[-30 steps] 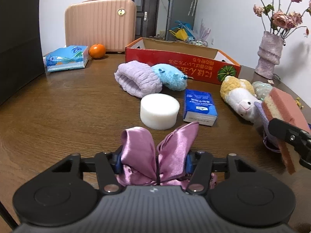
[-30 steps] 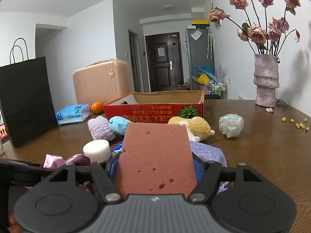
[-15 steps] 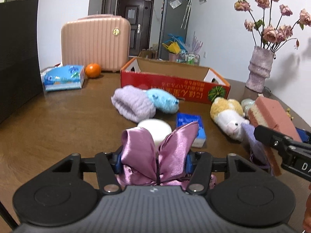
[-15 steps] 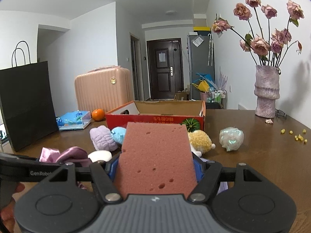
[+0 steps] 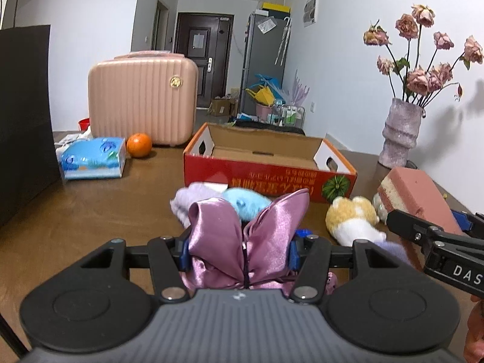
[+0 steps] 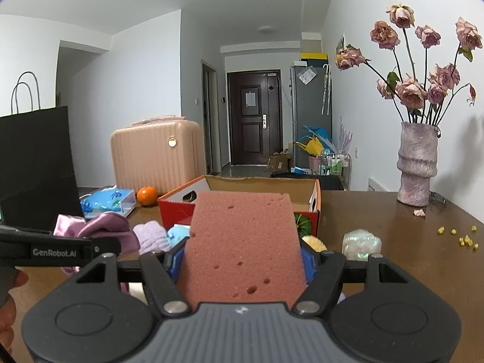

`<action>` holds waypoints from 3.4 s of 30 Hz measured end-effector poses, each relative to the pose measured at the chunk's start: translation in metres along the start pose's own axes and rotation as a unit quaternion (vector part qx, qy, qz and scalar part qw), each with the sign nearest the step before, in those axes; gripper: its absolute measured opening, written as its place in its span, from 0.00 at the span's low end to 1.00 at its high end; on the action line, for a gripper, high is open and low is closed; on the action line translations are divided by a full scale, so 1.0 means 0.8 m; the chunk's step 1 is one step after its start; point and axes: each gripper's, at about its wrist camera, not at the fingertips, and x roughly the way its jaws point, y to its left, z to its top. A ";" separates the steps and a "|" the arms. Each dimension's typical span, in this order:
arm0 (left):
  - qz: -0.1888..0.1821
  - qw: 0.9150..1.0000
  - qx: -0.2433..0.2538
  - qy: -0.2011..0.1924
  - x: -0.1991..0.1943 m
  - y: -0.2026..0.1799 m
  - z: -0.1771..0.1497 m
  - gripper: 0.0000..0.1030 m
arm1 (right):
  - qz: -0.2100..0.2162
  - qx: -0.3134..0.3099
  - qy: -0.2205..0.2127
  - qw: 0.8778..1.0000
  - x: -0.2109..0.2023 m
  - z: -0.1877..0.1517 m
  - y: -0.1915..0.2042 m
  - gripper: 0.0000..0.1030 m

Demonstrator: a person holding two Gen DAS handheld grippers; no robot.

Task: Organize soft objects
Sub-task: 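Carry the bow in the left tool while the right tool carries the sponge to the red box, then open the left tool over the box while the right tool releases the sponge inside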

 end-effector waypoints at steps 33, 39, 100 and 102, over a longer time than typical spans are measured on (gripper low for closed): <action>-0.001 0.999 -0.034 -0.028 0.127 0.013 0.111 0.54 | -0.012 0.012 -0.007 1.000 0.154 0.084 -0.025 0.67; 0.005 0.999 -0.035 -0.028 0.151 0.017 0.126 0.54 | -0.017 0.010 -0.007 1.000 0.173 0.098 -0.035 0.67; 0.061 0.998 -0.025 0.018 0.359 0.033 0.167 0.94 | -0.061 0.039 0.103 0.992 0.405 0.083 -0.085 0.87; 0.074 0.997 -0.022 0.004 0.354 0.034 0.169 0.99 | -0.068 0.039 0.097 0.992 0.400 0.084 -0.087 0.93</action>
